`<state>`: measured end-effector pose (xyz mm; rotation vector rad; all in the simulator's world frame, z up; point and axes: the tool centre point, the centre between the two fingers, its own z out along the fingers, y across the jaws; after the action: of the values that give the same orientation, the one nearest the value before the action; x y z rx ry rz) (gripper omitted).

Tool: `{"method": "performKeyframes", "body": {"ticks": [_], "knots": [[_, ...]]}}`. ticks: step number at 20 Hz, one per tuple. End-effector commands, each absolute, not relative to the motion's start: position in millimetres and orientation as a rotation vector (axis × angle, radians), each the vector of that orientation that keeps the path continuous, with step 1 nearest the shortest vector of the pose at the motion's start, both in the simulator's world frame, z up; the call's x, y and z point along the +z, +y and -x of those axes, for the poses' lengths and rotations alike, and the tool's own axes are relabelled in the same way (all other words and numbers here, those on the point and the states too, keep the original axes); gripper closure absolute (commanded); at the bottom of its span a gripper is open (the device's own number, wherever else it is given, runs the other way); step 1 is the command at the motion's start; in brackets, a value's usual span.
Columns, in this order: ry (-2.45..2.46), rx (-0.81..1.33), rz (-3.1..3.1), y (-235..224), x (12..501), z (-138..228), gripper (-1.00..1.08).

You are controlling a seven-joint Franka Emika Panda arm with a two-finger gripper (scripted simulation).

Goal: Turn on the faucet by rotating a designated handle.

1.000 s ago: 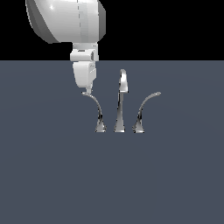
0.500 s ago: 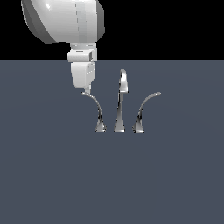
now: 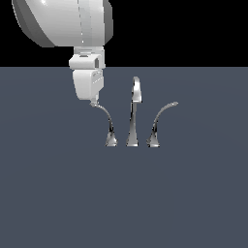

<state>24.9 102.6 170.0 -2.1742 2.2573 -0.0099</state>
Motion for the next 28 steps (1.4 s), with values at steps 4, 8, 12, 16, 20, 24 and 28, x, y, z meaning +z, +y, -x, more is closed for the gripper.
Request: {"method": "performKeyframes", "body": {"ticks": [4,8,12,16,20,24,28], "knots": [[2.256,-0.007,2.178,100.7,170.1,-12.4,1.08],[2.255,-0.005,2.182,98.8,170.1,0.0,1.08],[2.253,-0.003,2.185,96.9,170.2,12.4,1.08],[2.252,-0.001,2.19,95.1,170.2,25.0,1.08],[2.239,0.0,2.196,99.7,169.7,27.2,1.08],[2.242,0.0,2.195,84.7,170.0,34.5,1.08],[2.246,0.0,2.193,69.1,170.1,41.8,1.08]]}}
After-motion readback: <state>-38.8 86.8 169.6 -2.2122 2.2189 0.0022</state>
